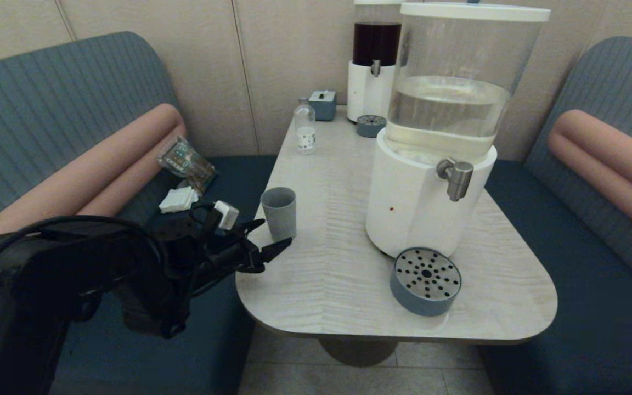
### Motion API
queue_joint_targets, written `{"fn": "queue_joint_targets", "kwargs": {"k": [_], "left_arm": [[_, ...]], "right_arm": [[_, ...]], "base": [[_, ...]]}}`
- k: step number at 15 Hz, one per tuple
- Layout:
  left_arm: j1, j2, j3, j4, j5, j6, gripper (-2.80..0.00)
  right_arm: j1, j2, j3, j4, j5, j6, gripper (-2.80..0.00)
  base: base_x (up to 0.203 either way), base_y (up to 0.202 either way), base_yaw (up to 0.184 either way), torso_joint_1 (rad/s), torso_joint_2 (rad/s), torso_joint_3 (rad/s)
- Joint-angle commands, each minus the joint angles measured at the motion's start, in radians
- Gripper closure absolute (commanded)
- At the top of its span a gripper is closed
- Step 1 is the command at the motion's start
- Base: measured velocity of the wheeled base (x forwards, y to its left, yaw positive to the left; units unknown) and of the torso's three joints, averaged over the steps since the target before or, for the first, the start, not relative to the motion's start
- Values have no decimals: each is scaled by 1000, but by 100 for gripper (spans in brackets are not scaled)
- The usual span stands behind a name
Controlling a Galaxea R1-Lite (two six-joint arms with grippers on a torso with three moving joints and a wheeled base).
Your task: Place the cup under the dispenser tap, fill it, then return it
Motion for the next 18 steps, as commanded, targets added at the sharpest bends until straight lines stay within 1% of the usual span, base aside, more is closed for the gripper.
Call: {"fn": "queue_joint_targets", "kwargs": {"k": [1,3,6,7,9,10,13,15,16,18], "left_arm": [[5,-189,188,-9,-1,2,-280],[8,-312,332,-9,1,5,-280],[9,-493,500,-9,3,7,-280],[10,-556,553,-9,4,7,0],[10,-686,625,-9,11,3,0],[10,-759,654,-9,34,-2,0],[10,-968,749,-9,166,-24,0],[11,-1126,781,-7,263,-54,0],[11,-1211,788,7,312,-67,0],[15,-1385,788,88,369,-80,0]], "right_arm": [[0,2,2,0,0,0,0],[0,2,2,0,0,0,0],[0,2,2,0,0,0,0],[0,2,2,0,0,0,0],[0,2,2,0,0,0,0],[0,2,2,0,0,0,0],[0,2,2,0,0,0,0],[0,2,2,0,0,0,0],[0,2,2,0,0,0,0],[0,2,2,0,0,0,0]], "base": [[0,0,0,0,0,0],[0,0,0,0,0,0],[0,0,0,0,0,0],[0,0,0,0,0,0],[0,0,0,0,0,0],[0,0,0,0,0,0],[0,0,0,0,0,0],[0,0,0,0,0,0],[0,0,0,0,0,0],[0,0,0,0,0,0]]}}
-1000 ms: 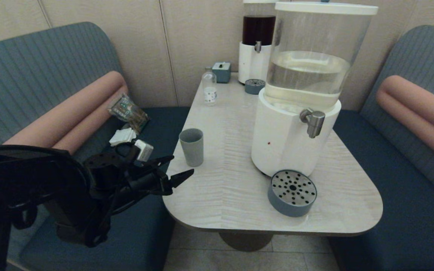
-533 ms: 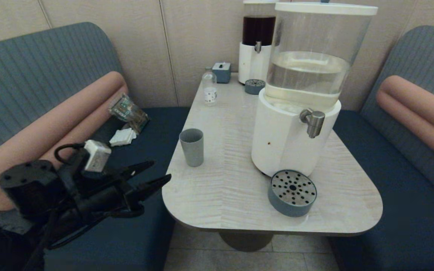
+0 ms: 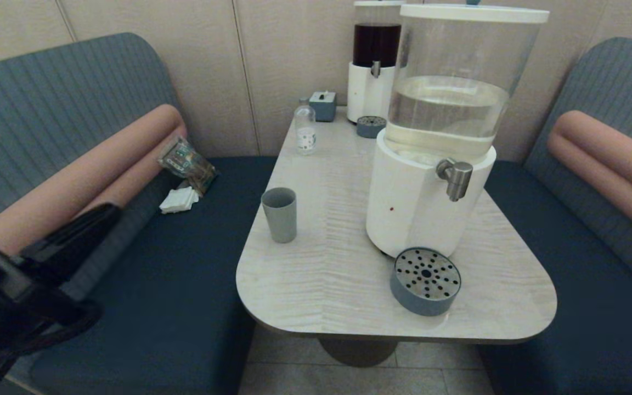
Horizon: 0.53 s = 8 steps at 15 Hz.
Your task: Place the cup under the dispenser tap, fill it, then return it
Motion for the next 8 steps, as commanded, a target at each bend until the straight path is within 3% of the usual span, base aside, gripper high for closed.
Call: {"fn": "queue_joint_targets", "kwargs": {"k": [1,4,8], "left_arm": [[5,-298,-1,104,37,-6,0],[17,-588,-35,395,61,-1,0],[84,-980,-128,907,65,43,0]], "right_arm": [[0,2,2,0,0,0,0],[0,2,2,0,0,0,0],[0,2,2,0,0,0,0]], "base": [[0,0,0,0,0,0],[0,0,0,0,0,0],[0,0,0,0,0,0]]}}
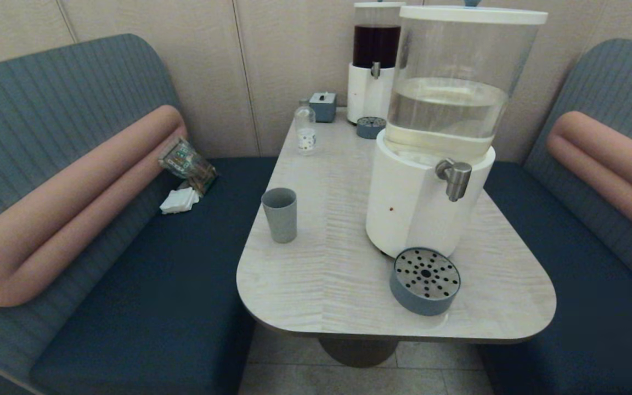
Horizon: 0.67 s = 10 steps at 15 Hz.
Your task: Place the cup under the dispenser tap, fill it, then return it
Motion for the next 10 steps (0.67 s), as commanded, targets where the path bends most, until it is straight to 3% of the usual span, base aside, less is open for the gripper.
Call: {"fn": "queue_joint_targets", "kwargs": {"k": [1,2,3,4,7,9,10], "left_arm": [[41,-308,-45,330,-2,34,0],[52,-378,-45,452,-2,78,0],[60,-425,-30,572,1,164,0],[64,-438,2,615,8,213,0],[68,-438,178,575,114,236,0],[69,-438,194,659,234,242,0],[69,-438,193,679,248,233,0]], "right_arm": [[0,2,2,0,0,0,0],[0,2,2,0,0,0,0],[0,2,2,0,0,0,0],[0,2,2,0,0,0,0],[0,2,2,0,0,0,0],[0,2,2,0,0,0,0],[0,2,2,0,0,0,0]], "base": [[0,0,0,0,0,0],[0,0,0,0,0,0],[0,0,0,0,0,0],[0,0,0,0,0,0],[0,0,0,0,0,0],[0,0,0,0,0,0],[0,0,0,0,0,0]]}}
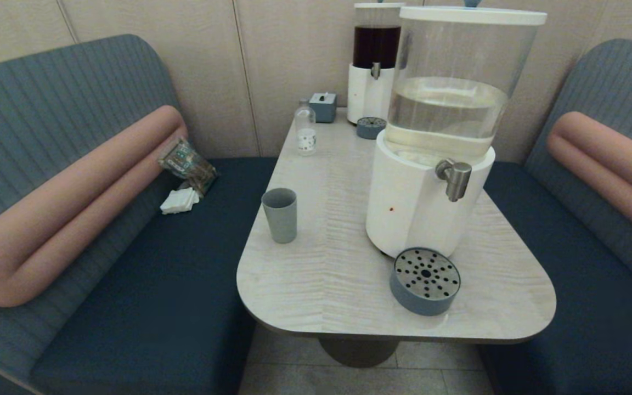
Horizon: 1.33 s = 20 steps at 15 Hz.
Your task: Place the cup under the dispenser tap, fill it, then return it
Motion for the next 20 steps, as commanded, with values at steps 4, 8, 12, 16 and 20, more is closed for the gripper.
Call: {"fn": "queue_joint_targets", "kwargs": {"k": [4,8,12,16,20], "left_arm": [[0,-5,-2,186,-78,-20,0],[0,-5,-10,201,-81,-35,0],[0,-5,-10,199,-81,-35,0],[0,-5,-10,199,-81,-35,0],[0,-5,-10,199,-81,-35,0]], "right_arm": [[0,2,2,0,0,0,0],[0,2,2,0,0,0,0],[0,2,2,0,0,1,0],[0,2,2,-2,2,-3,0],[0,1,2,-1,0,2,0]], "base": [[0,0,0,0,0,0],[0,0,0,0,0,0],[0,0,0,0,0,0],[0,0,0,0,0,0],[0,0,0,0,0,0]]}}
